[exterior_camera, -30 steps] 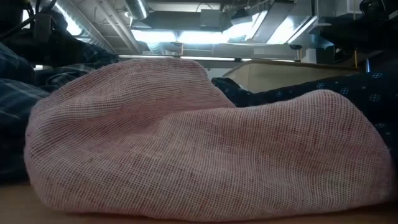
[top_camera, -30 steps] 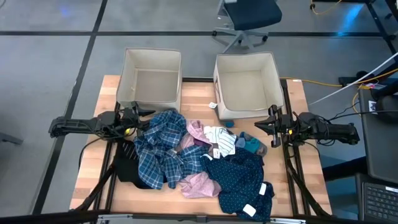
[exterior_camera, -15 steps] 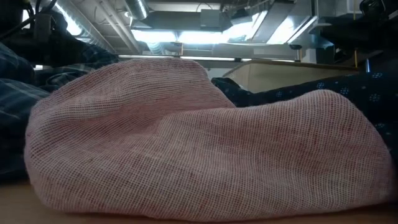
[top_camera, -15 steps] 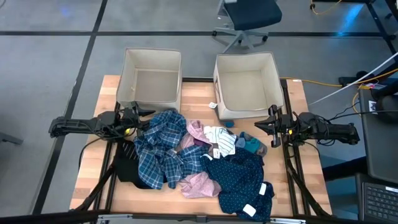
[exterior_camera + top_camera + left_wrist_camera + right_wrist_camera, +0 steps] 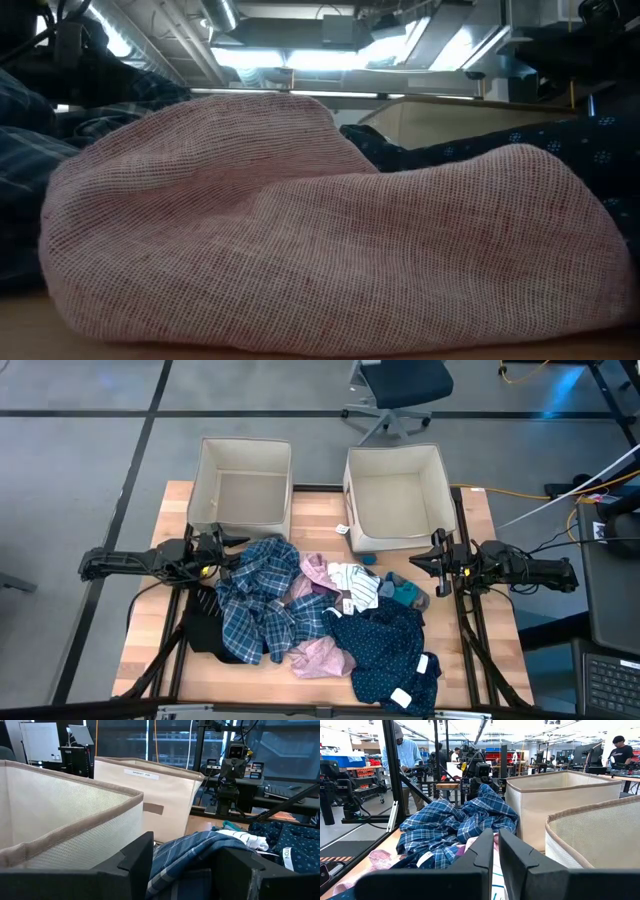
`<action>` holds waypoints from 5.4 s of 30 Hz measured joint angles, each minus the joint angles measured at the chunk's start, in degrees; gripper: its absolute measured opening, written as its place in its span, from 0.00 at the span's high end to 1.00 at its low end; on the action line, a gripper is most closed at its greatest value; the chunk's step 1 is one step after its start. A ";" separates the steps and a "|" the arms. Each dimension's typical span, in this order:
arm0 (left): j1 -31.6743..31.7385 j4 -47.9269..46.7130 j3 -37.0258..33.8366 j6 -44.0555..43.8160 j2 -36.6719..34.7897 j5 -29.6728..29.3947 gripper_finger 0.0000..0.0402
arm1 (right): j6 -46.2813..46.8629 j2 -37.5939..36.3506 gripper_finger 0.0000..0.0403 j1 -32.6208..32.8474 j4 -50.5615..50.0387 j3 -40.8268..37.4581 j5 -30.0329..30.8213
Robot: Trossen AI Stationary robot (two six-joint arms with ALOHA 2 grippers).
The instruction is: Sort clothes
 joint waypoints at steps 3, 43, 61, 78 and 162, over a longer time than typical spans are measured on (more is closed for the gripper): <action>0.01 0.01 0.00 0.00 0.00 0.01 0.57 | 0.01 0.02 0.92 -0.02 0.00 0.00 0.00; 0.02 4.46 -0.02 0.09 -0.01 -0.06 0.57 | -0.12 3.82 0.92 -0.02 11.53 -0.02 1.22; 0.00 11.14 -0.02 6.07 -0.01 -0.22 0.57 | -0.66 48.08 0.91 0.00 1.37 25.42 2.37; -0.05 12.72 -0.02 6.03 0.01 0.55 0.57 | 6.03 75.60 0.49 1.87 -20.97 39.94 -3.62; -0.05 11.59 0.00 4.12 0.21 0.03 0.57 | -8.86 66.24 0.99 -35.26 -33.92 48.81 18.69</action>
